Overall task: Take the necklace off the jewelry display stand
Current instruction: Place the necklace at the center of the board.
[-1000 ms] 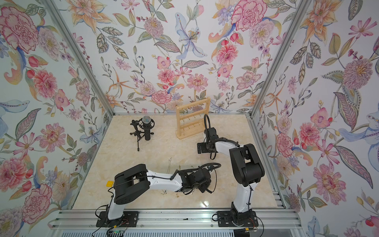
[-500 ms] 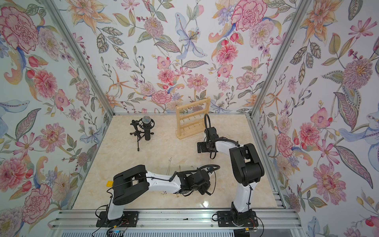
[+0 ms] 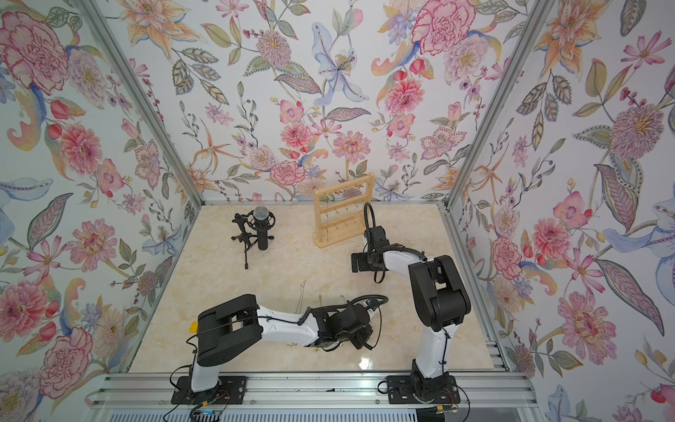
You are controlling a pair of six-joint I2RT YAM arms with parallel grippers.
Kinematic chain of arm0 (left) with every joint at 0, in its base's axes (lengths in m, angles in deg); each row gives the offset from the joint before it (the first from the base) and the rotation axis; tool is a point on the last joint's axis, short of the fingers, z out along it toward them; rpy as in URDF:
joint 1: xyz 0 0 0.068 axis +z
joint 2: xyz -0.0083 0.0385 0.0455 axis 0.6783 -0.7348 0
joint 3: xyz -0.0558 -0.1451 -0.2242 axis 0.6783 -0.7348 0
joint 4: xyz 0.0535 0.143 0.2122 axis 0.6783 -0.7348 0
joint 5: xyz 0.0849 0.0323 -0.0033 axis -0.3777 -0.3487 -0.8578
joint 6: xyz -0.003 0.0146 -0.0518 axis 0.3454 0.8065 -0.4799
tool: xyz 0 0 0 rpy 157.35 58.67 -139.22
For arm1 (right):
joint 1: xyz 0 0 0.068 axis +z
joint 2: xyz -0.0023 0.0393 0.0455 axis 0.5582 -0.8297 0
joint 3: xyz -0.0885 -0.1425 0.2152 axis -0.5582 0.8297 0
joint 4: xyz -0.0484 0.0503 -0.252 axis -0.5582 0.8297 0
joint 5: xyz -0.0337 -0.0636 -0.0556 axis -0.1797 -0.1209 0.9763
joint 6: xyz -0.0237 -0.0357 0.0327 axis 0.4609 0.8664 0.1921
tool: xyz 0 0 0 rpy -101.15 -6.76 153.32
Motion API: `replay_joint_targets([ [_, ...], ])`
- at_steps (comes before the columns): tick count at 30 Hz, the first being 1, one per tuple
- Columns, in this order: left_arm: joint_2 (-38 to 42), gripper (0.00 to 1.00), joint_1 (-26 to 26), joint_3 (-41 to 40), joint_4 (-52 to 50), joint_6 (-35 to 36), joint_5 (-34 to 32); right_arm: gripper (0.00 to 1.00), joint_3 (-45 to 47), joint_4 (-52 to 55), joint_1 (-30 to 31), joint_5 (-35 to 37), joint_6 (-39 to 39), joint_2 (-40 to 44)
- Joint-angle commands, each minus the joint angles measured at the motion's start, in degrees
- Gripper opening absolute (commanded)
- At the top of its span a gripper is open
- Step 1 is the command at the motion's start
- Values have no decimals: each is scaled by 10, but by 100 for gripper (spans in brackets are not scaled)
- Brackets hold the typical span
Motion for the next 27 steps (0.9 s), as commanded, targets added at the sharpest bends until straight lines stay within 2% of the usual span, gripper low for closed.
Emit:
replay_joint_targets([
  [1,-16,30,6,17,-29,3,-14,100,-2,12,-1,-10,7,-8],
  [8,-10,27,6,-32,10,-21,-17,100,-2,12,-8,-32,1,-9],
  [18,-13,25,4,-82,53,-45,25,100,-2,12,-14,-56,-6,-15],
  [27,-22,21,-13,-69,-3,-34,14,100,-2,12,-19,-61,-9,-14],
])
